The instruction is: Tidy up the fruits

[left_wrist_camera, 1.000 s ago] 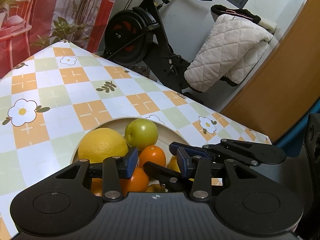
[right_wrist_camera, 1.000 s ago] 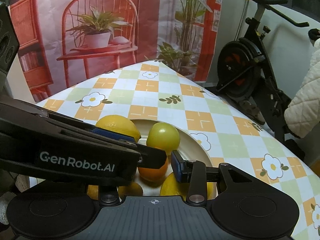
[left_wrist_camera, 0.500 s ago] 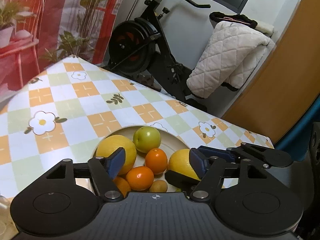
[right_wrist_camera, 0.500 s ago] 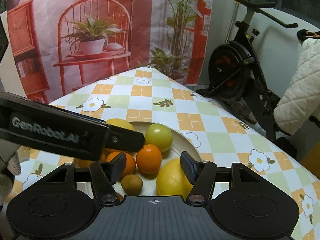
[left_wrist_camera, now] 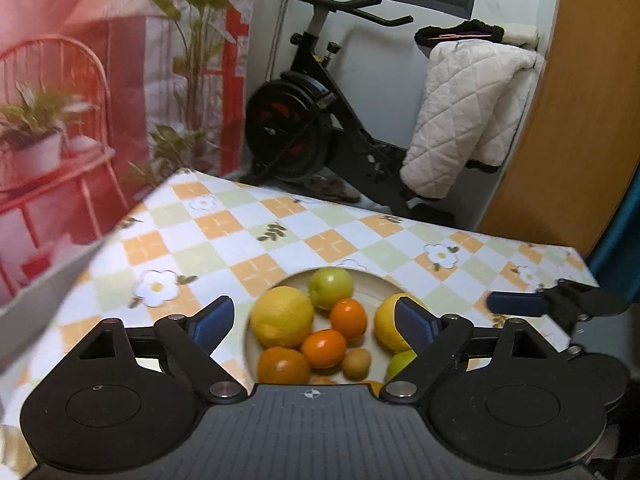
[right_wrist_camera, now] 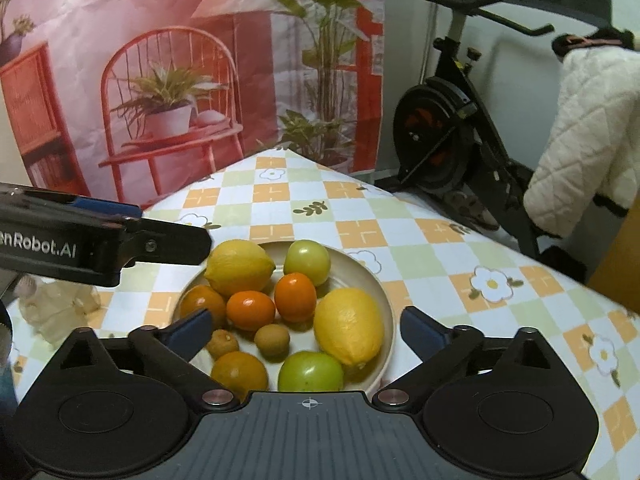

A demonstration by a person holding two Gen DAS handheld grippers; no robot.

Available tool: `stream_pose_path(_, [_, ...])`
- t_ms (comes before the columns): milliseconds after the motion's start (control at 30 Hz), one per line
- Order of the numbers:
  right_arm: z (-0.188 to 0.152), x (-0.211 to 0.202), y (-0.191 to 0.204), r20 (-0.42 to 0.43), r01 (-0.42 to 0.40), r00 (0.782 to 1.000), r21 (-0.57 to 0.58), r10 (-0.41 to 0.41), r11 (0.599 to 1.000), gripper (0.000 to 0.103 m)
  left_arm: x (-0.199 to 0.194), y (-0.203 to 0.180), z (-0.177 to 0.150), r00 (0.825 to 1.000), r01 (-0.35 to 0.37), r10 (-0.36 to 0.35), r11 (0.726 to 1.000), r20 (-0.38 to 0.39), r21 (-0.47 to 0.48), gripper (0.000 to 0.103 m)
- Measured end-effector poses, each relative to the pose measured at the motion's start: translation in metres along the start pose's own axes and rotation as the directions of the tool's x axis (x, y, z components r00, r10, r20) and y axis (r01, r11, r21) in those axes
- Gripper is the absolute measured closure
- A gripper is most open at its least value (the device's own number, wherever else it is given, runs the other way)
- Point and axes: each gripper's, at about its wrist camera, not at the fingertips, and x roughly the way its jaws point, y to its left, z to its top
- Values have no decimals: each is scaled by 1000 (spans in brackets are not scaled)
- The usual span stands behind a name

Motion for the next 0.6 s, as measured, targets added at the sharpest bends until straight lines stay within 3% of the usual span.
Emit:
stream_pose_path(333, [-18, -37, 0, -18, 56, 998, 63, -55, 996, 1, -28, -13, -8, 995, -99, 100, 995, -13, 31, 14])
stream_pose_path(600, [-39, -74, -13, -1, 103, 995, 158, -104, 982, 1, -55, -27, -14, 995, -103, 102, 993, 16, 52, 14])
